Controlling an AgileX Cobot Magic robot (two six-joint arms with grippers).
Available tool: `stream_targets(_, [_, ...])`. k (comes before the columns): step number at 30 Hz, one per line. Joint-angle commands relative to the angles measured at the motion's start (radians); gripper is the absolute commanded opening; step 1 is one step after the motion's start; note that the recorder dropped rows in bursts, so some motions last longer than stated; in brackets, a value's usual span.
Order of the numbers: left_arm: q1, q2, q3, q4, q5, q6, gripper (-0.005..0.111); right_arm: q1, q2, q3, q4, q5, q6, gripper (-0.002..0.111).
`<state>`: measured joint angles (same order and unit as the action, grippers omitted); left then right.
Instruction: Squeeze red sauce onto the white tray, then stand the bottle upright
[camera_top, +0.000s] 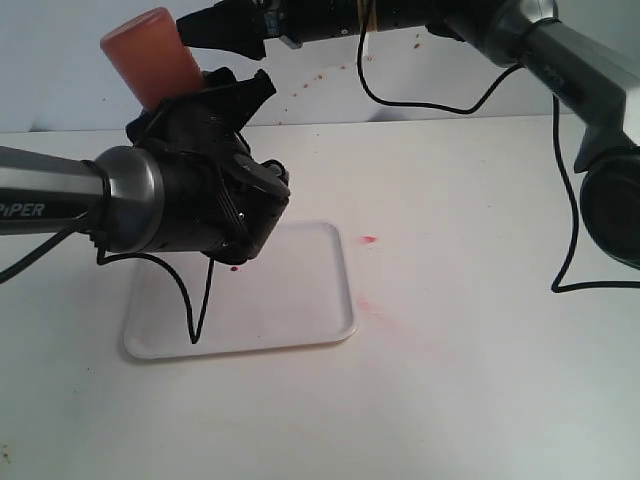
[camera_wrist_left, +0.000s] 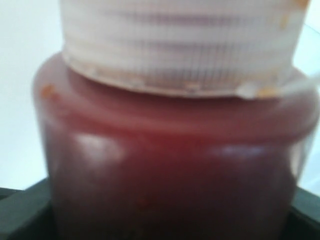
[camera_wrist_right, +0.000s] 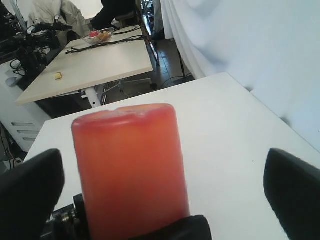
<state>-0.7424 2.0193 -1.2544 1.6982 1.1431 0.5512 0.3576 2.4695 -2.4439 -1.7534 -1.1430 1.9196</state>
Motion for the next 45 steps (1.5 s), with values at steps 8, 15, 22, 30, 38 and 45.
stream_targets(8, [-0.046,-0.015,-0.001,0.046,0.016,0.012,0.0,0.017,0.0,-0.007,0.009,-0.078,0.01,0.103])
stream_targets(15, [-0.065,-0.015,0.005,0.046,0.016,0.01,0.0,0.005,0.0,-0.007,0.009,-0.078,0.01,0.103])
stream_targets(22, [-0.076,-0.015,0.005,0.046,0.02,0.01,0.0,0.003,0.0,-0.007,0.009,-0.078,0.025,0.083])
stream_targets(30, [-0.064,-0.017,0.005,0.046,0.029,0.029,0.0,0.005,0.0,-0.007,0.009,-0.078,0.047,0.045])
stream_targets(38, [-0.045,-0.017,0.007,0.046,0.03,0.026,0.0,0.013,0.0,-0.007,0.009,-0.078,0.042,0.032])
stream_targets(45, [-0.047,-0.017,0.007,0.046,0.03,0.026,0.0,-0.004,0.0,-0.007,0.009,-0.078,0.07,0.046])
